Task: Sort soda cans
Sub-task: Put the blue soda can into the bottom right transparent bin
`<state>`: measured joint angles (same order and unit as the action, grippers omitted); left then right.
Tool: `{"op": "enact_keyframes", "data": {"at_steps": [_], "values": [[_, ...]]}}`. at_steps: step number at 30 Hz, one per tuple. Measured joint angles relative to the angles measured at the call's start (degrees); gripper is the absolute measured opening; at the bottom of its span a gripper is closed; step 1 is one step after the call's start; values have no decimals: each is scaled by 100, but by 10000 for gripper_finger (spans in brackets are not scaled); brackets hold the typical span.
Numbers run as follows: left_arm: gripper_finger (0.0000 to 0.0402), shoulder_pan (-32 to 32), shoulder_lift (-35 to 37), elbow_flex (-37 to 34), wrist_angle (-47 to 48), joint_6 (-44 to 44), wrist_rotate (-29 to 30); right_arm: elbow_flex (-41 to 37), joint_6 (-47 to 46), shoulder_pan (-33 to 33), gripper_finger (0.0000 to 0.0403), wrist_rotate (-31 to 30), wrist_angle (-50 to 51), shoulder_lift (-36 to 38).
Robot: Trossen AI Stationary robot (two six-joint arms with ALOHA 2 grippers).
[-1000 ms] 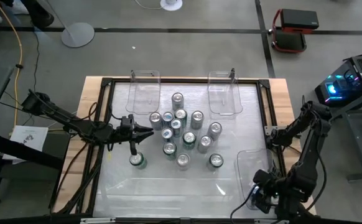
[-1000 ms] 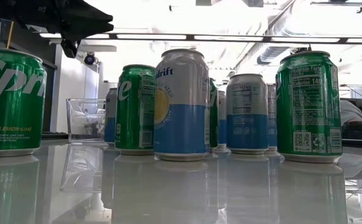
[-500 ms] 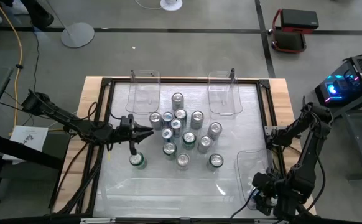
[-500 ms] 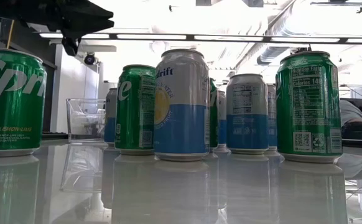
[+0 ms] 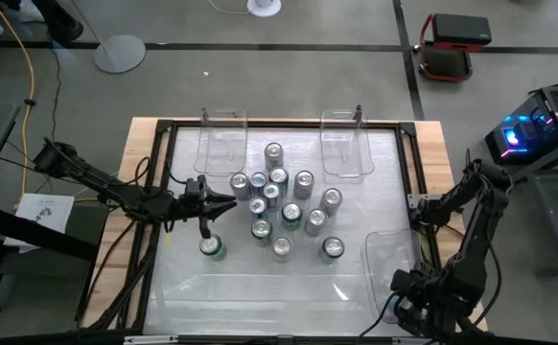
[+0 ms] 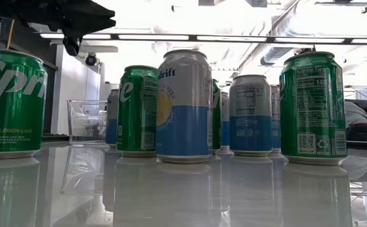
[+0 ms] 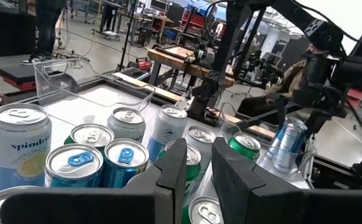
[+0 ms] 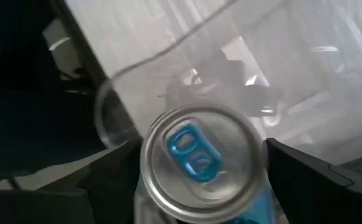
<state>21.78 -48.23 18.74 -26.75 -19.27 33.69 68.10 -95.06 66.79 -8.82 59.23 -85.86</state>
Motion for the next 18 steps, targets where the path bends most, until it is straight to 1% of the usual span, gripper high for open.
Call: {"op": "enact_keyframes", "data": {"at_steps": [2,7,13,16,18], "values": [[65,0,0,0,-17,0,0,130,22,-55,321,-52,130,15],[65,2,0,0,-13,0,-2,529,113,-93,321,-474,620,75],[65,2,0,0,-10,0,-2,949,106,-92,321,-483,1265,76],[65,1,0,0,-10,0,-2,1088,183,-114,321,-916,1432,76],[65,2,0,0,-10,0,-2,1103,406,-147,321,-1488,1377,81]]}}
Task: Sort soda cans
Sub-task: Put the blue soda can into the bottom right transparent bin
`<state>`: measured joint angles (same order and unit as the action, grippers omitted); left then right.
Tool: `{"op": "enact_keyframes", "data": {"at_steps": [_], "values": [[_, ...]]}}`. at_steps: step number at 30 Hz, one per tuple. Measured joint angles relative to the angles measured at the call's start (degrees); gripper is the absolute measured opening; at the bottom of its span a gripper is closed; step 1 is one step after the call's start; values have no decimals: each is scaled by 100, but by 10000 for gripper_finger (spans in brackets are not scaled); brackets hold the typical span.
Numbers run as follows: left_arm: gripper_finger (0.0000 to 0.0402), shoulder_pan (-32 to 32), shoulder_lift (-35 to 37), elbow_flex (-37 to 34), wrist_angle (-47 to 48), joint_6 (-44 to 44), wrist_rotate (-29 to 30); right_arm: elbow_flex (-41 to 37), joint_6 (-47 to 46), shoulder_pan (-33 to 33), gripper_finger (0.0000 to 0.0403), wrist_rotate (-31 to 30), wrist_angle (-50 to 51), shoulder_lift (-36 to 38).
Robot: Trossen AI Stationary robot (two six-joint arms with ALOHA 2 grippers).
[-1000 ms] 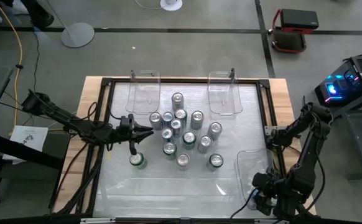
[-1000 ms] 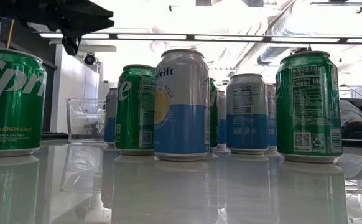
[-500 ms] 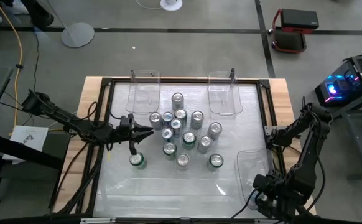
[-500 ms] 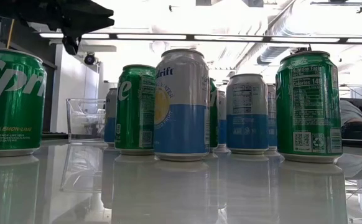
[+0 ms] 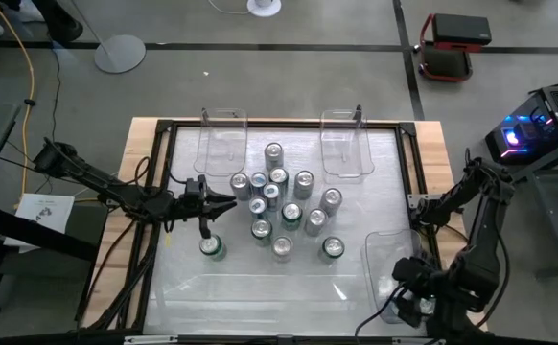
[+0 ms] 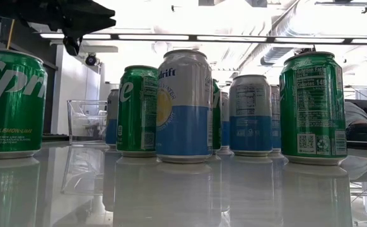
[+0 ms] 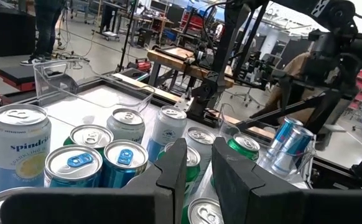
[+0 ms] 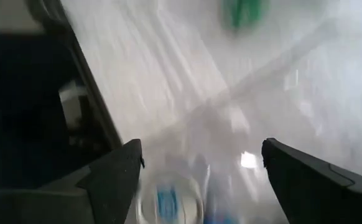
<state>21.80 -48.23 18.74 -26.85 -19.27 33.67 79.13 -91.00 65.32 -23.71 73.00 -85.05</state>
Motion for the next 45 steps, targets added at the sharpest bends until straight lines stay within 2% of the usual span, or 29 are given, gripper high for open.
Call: {"op": "enact_keyframes", "data": {"at_steps": [3,6,9,12,15,19,22,25,29,32,35,39,45], "values": [[65,0,0,0,0,0,0,-126,483,-126,321,-903,-356,10],[65,-1,0,0,0,-2,0,-403,1181,-362,321,-1331,-1057,10],[65,0,0,0,-13,-2,0,-793,2124,-726,321,-1443,-2216,9],[65,0,0,0,-19,-2,0,-1199,3472,-1159,321,-1478,-3811,7],[65,0,0,0,-40,-2,0,-1482,4792,-1611,321,-1266,-5175,8],[65,0,0,0,-39,20,0,-1744,6269,-2149,321,-1238,-6350,8],[65,0,0,0,-38,79,0,-2051,7021,-2529,321,-1329,-7260,7],[65,-4,0,0,-39,70,-1,-2495,7610,-2867,321,-1333,-8606,-56],[65,-7,0,0,-13,-528,-257,-3104,8521,-3187,321,-1340,-10668,-238],[68,-70,2,2,1,-36,-240,-3360,9186,-3327,321,-1340,-11931,-296],[84,-200,-34,254,477,270,-454,-3457,9673,-3392,321,-1362,-12458,-291],[133,-284,-306,1082,2007,458,-595,-3480,9985,-3366,321,-1446,-12413,-171],[221,-399,-1123,2292,3563,1157,-551,-3479,10110,-3146,321,-2297,-11838,-79]]}}
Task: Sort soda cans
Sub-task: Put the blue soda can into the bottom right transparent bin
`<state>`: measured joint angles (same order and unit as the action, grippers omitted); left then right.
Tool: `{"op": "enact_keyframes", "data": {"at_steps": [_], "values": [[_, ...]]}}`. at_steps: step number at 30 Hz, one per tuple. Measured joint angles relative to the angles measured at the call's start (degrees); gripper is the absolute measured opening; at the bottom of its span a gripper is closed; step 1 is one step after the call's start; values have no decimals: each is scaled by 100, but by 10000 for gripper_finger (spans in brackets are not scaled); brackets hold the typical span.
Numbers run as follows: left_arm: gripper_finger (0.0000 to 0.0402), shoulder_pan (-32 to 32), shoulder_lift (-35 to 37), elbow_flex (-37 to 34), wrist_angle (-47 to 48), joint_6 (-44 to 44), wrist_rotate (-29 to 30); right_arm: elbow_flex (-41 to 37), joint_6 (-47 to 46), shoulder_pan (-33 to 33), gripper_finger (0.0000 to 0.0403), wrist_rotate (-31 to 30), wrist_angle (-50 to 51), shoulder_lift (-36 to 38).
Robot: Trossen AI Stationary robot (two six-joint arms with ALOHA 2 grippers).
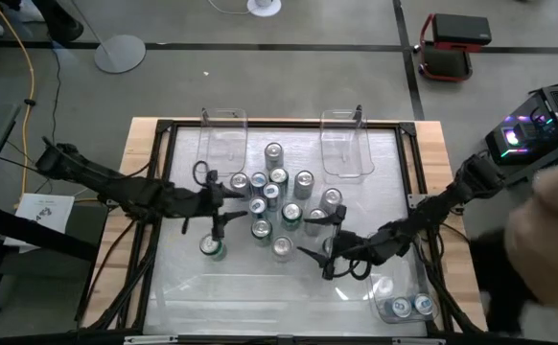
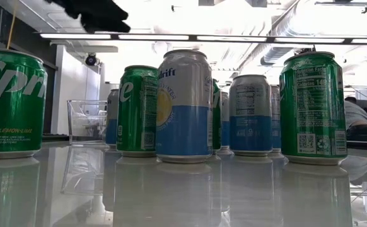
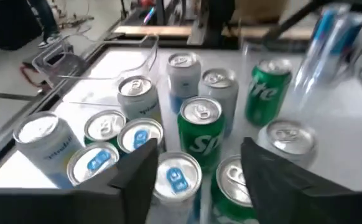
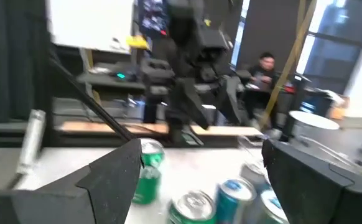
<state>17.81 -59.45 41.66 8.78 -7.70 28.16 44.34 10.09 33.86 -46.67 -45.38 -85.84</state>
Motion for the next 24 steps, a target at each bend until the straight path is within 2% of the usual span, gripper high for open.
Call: {"op": "enact_keyframes", "data": {"at_steps": [4,7,13,24], "values": [[259,-89,-500,562,549,-91,-3,0,-244,85,321,-409,392,0],[271,-221,-848,786,781,-710,30,0,-364,104,321,-558,504,2],[273,-452,-1416,919,841,-1700,-87,0,-402,65,321,-584,587,2],[273,-522,-2147,926,752,-1776,-126,2,-870,65,321,-565,960,2]]}}
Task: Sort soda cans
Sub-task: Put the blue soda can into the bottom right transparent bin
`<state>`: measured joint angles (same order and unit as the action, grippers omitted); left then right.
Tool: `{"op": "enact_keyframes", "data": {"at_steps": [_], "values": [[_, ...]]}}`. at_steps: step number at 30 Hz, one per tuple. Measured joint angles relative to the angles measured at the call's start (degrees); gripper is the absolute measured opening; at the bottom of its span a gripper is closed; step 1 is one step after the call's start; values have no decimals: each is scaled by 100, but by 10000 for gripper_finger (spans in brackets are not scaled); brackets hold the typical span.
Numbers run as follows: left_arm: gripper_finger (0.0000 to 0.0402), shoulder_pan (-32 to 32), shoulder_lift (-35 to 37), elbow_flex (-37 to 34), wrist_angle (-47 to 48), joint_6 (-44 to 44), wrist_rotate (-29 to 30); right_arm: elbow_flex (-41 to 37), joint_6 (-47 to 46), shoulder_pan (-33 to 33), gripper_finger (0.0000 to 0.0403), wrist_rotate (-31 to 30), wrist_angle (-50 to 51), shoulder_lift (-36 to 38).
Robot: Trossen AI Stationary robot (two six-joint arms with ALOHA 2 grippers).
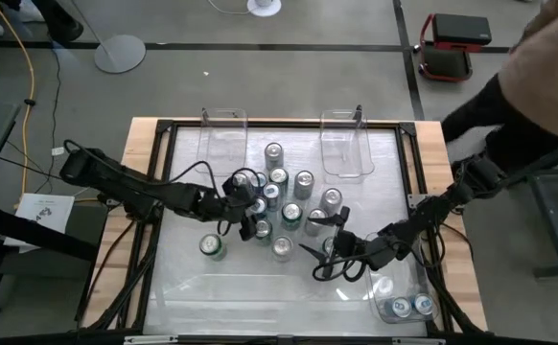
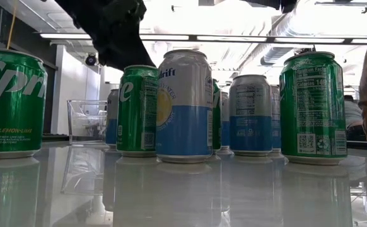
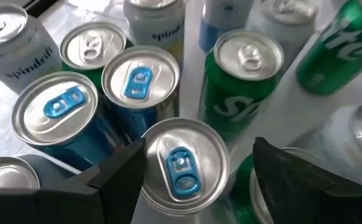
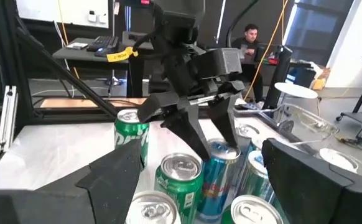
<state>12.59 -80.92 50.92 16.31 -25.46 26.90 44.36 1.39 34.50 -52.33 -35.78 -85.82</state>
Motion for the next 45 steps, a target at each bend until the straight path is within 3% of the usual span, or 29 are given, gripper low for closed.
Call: {"op": "enact_keyframes", "data": {"at_steps": [7,15,34,45], "values": [[273,-65,-171,14,8,-84,321,2,-477,56,321,-2,162,0],[273,-43,-61,2,34,-99,200,2,-896,161,321,-1,393,0],[273,-33,50,-9,73,326,235,2,-982,166,321,-1,414,0],[273,-213,-109,-9,360,-144,216,2,-1178,166,321,34,519,-1]]}}
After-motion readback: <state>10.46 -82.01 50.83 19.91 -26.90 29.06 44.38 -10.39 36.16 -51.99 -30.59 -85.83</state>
